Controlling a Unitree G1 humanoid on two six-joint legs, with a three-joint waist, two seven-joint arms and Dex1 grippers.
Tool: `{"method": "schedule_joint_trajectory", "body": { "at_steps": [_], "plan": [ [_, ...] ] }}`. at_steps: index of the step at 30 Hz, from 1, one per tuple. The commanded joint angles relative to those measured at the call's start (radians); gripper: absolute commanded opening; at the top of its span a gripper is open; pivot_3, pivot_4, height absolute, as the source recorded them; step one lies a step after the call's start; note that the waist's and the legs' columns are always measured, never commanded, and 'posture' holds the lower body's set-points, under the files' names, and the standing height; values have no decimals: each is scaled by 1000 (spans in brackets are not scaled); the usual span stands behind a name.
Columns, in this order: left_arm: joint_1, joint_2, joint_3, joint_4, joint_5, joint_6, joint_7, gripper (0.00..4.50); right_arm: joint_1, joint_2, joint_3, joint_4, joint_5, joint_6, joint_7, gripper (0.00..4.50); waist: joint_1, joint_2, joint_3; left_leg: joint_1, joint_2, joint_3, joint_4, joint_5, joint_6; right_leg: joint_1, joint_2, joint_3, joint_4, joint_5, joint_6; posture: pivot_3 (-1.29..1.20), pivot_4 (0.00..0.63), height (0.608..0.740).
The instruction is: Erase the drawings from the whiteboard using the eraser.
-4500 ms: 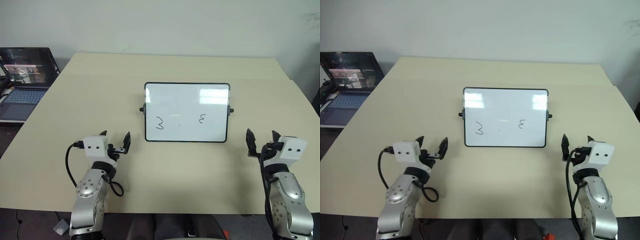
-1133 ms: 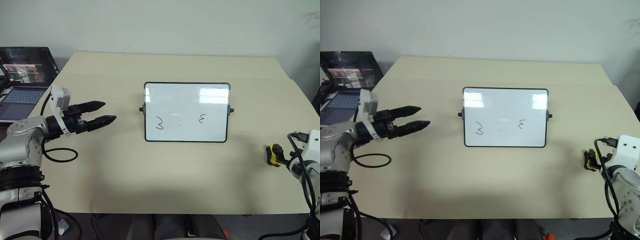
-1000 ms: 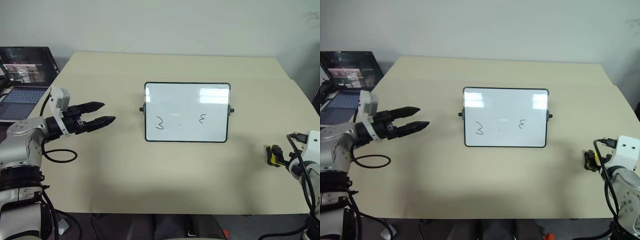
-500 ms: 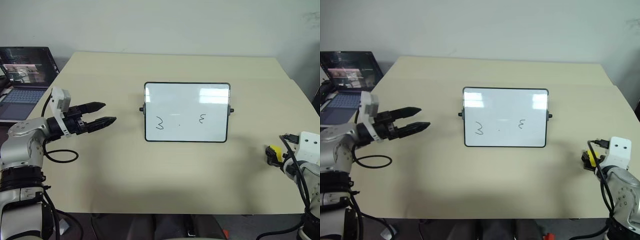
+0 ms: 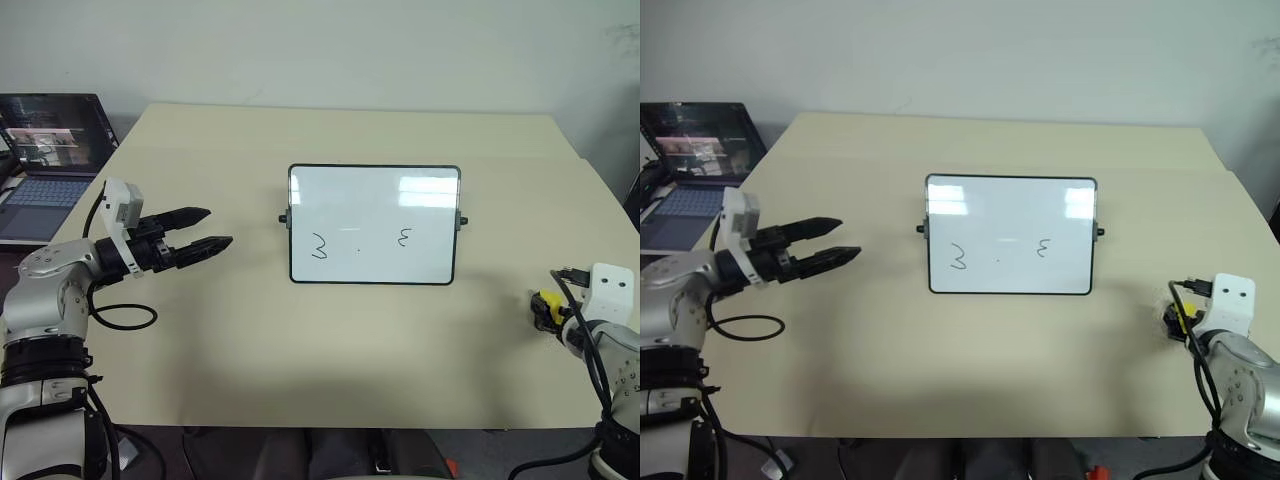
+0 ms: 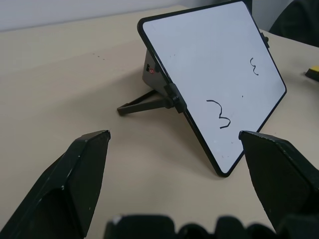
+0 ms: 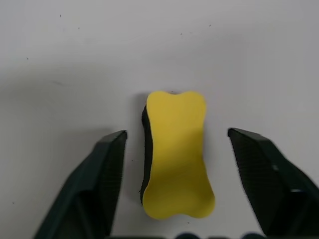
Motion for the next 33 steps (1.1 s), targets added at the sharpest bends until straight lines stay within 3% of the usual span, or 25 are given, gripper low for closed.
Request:
{"method": "schedule_joint_trajectory", "body": {
  "at_steps": [1,3,5,19,27,30,33],
  "plan": [
    [-3,8,28,-17,-3,-20,6,4500,6,5,9,5,-21,-32,6,2122,0,0,0,0,0,0,0,0,0,0,0,0,0,0,0,0,150,740],
    [-1,8,30,-19,-3,-21,9,4500,5,8,19,11,-33,-41,3,1381,0,0,0,0,0,0,0,0,0,0,0,0,0,0,0,0,150,740],
    [3,9,33,-25,-4,-19,13,4500,5,10,24,14,-41,-44,6,1053,0,0,0,0,0,0,0,0,0,0,0,0,0,0,0,0,150,740],
    [14,19,39,-42,-11,-9,24,4500,-52,-27,35,-30,-68,-90,18,1012,0,0,0,0,0,0,0,0,0,0,0,0,0,0,0,0,150,740],
    [8,23,32,-45,-9,2,18,4500,-150,33,66,-148,-24,-292,65,997,-1,0,0,0,0,0,0,0,0,0,0,0,0,0,0,0,150,740],
    [9,26,26,-55,-9,11,13,4500,-182,24,140,-185,10,-402,137,997,-2,0,0,0,0,0,0,0,0,0,0,0,0,0,0,0,150,740],
    [8,29,24,-66,-12,21,10,4500,-182,-50,296,-204,0,-481,248,997,-4,0,0,0,0,-1,0,0,0,0,0,0,0,0,0,0,150,740]
  ]
}}
